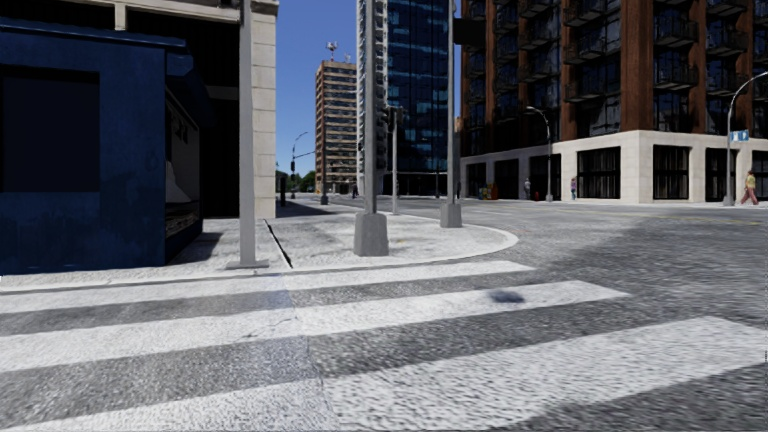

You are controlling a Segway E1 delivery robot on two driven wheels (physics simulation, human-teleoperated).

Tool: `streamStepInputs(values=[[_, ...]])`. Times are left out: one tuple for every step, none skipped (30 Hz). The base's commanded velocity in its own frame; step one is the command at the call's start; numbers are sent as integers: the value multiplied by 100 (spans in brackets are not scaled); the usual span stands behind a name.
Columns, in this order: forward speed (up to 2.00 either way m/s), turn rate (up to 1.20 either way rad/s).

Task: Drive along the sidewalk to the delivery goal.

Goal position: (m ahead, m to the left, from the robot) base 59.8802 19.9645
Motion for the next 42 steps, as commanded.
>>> streamStepInputs(values=[[171,40],[171,40],[171,40],[171,40],[171,40],[171,40],[171,40],[170,32],[170,32],[170,16],[170,8],[170,5],[170,5],[170,5],[169,4],[160,4],[160,4],[156,4],[155,4],[154,6],[154,6],[154,9],[154,13],[154,13],[154,13],[154,15],[154,16],[154,18],[154,18],[154,18],[154,19],[154,19],[154,19],[154,19],[154,21],[154,25],[153,27],[153,27],[153,28],[153,28],[153,28],[153,28]])
